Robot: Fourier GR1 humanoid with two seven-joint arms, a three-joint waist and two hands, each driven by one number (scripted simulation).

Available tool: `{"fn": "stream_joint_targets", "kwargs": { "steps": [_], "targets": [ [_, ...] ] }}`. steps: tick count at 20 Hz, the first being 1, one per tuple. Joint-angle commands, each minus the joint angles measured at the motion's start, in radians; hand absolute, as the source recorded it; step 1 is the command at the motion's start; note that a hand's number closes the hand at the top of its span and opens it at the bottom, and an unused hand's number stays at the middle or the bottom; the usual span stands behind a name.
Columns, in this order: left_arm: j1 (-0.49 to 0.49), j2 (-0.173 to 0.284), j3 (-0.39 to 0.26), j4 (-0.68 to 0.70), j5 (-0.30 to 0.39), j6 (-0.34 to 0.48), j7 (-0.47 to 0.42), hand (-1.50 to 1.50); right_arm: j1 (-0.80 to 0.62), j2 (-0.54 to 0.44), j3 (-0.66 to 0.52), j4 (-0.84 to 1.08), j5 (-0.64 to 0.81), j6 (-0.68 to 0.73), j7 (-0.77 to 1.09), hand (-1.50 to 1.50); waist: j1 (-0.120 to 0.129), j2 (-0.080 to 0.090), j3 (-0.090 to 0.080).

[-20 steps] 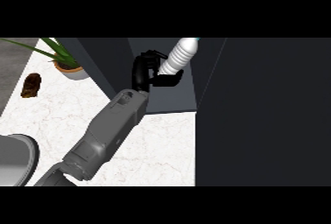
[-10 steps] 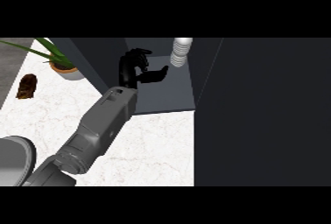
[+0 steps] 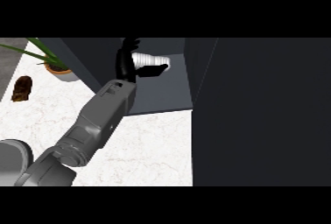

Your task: Pick up the bottled water, place it into the cabinet and close the cabinet

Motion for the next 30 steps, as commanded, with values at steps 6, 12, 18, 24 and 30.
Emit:
{"fn": "stream_joint_targets", "kwargs": {
  "steps": [6, 12, 18, 24, 30],
  "targets": [
    [-0.048, 0.002, 0.051, -0.052, 0.034, -0.15, -0.068, -1.5, 0.005, 0.01, 0.042, -0.049, -0.034, -0.003, 0.038, -1.5, 0.007, 0.0, -0.002],
    [-0.014, 0.008, 0.096, -0.102, 0.066, -0.323, -0.159, -1.5, 0.046, -0.007, 0.02, -0.075, -0.096, 0.016, 0.049, -1.5, 0.044, -0.017, 0.0],
    [-0.002, -0.046, 0.098, -0.128, 0.074, -0.32, -0.162, -1.5, 0.089, -0.012, 0.004, -0.102, -0.093, 0.032, 0.039, -1.5, 0.054, -0.029, 0.001],
    [0.117, -0.047, 0.051, -0.256, 0.088, -0.335, -0.166, -1.5, 0.03, 0.028, 0.047, -0.06, -0.041, -0.009, 0.067, -1.5, 0.083, -0.037, 0.001],
    [0.255, -0.047, -0.074, -0.466, 0.141, -0.342, -0.11, -1.5, 0.032, 0.031, 0.069, -0.13, -0.061, -0.048, 0.135, -1.5, 0.092, -0.041, 0.001]
  ]
}}
